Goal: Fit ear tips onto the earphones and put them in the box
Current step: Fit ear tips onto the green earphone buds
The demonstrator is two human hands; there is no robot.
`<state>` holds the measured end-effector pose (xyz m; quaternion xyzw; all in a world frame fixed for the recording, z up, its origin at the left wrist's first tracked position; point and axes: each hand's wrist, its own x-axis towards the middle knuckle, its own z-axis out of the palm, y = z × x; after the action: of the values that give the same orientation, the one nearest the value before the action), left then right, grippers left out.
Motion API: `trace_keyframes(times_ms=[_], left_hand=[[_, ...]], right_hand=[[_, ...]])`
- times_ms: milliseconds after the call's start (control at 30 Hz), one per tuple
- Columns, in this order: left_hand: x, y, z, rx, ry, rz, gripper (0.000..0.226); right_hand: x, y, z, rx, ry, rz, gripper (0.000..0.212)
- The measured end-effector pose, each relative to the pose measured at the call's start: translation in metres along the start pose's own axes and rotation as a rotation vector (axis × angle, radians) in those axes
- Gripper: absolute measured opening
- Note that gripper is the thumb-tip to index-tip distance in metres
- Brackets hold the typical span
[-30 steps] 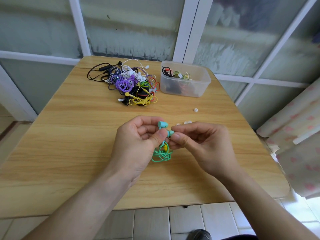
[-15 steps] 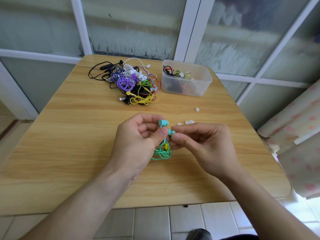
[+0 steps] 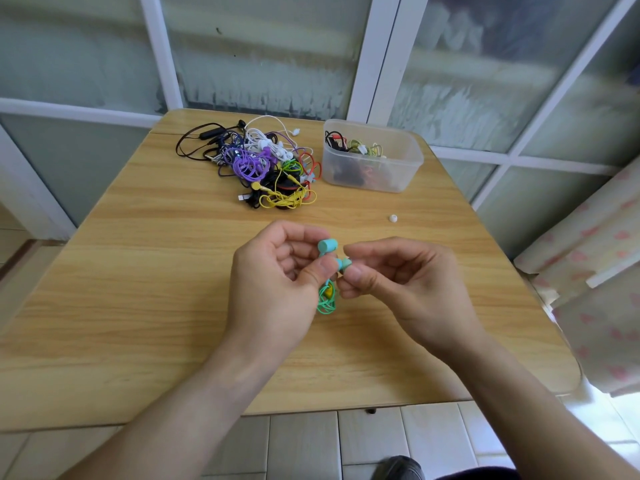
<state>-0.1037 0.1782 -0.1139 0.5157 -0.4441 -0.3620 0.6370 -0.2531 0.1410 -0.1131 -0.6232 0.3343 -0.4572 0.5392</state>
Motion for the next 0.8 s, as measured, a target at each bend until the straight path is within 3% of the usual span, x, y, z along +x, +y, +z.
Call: trace_keyframes(times_ms=[167, 333, 433, 633, 733, 800], left_hand=[[0.003, 0.0, -0.001, -0.086, -0.035, -0.092, 0.029], [0.001, -0.002, -0.002, -0.222, -0.004, -0.264, 0.024], [-0.001, -0.003, -0.002, -0.211, 0.035, -0.244, 0.024], [-0.002, 0.001, -0.002, -0.066, 0.032, -0.047, 0.03], [-0.001, 0.003, -0.005, 0.084, 0.015, 0.096, 0.037], [-0.003, 0.005, -0.004, 0.153, -0.007, 0.177, 0.038]], right_hand=[[0.0, 0.0, 0.001, -0.073, 0.018, -0.078, 0.015], [0.002, 0.003, -0.001, -0.417, -0.012, -0.243, 0.016], [0.001, 0.005, 0.007, -0.469, 0.03, -0.246, 0.013], [-0.003, -0.003, 0.024, -0.055, 0.118, 0.041, 0.013], [-0.004, -0.007, 0.026, 0.26, 0.063, 0.352, 0.026], [-0.004, -0.011, 0.025, 0.489, 0.015, 0.541, 0.019]])
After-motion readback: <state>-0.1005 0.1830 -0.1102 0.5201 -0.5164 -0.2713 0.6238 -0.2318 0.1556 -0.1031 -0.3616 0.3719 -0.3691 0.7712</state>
